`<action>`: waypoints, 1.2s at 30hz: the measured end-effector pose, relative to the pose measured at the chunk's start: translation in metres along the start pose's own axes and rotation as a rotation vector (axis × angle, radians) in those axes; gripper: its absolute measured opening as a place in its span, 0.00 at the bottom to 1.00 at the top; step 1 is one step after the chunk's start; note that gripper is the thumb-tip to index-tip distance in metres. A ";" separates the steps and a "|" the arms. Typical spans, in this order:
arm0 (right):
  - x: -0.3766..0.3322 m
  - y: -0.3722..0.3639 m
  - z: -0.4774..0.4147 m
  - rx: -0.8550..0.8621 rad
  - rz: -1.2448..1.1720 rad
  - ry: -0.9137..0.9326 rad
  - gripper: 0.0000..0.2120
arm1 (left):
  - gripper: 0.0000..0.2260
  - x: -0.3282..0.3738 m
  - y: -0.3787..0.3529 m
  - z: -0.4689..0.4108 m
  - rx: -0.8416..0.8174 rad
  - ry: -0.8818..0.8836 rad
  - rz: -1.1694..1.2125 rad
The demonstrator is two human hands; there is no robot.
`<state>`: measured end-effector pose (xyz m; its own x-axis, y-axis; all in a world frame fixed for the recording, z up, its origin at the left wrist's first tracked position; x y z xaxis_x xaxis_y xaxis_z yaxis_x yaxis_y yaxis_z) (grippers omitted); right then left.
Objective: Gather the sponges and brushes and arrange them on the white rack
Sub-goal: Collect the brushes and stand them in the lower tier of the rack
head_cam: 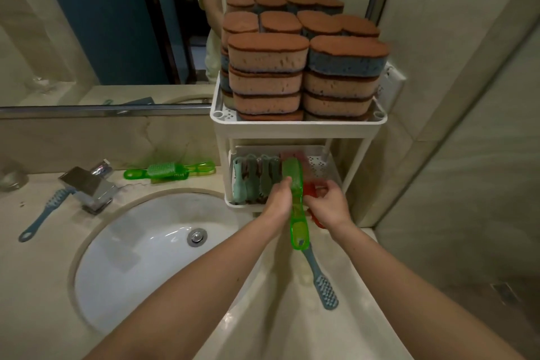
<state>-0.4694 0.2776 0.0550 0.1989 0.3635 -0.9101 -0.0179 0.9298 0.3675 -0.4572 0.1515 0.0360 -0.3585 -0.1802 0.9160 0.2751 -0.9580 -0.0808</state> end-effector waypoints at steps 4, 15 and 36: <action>-0.010 0.009 -0.025 0.065 0.092 0.033 0.12 | 0.20 0.005 -0.002 -0.024 0.071 0.068 -0.024; -0.002 -0.011 -0.090 -0.029 0.255 0.045 0.05 | 0.18 0.008 -0.008 -0.065 0.135 0.098 -0.036; -0.005 -0.011 -0.103 0.002 0.345 0.128 0.13 | 0.18 0.013 0.001 -0.063 0.163 0.109 -0.042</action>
<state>-0.5712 0.2714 0.0356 0.0576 0.6601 -0.7490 -0.0611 0.7512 0.6573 -0.5176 0.1344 0.0232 -0.4643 -0.1725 0.8687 0.3956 -0.9180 0.0292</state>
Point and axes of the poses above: each hand's wrist, its own z-axis away from the middle knuckle, its own y-axis out of the back of the hand, x = y × z, the point moved 7 cm from there along -z, towards the middle knuckle, and after that the axes turned 4 degrees about z, right-handed, at the moved point
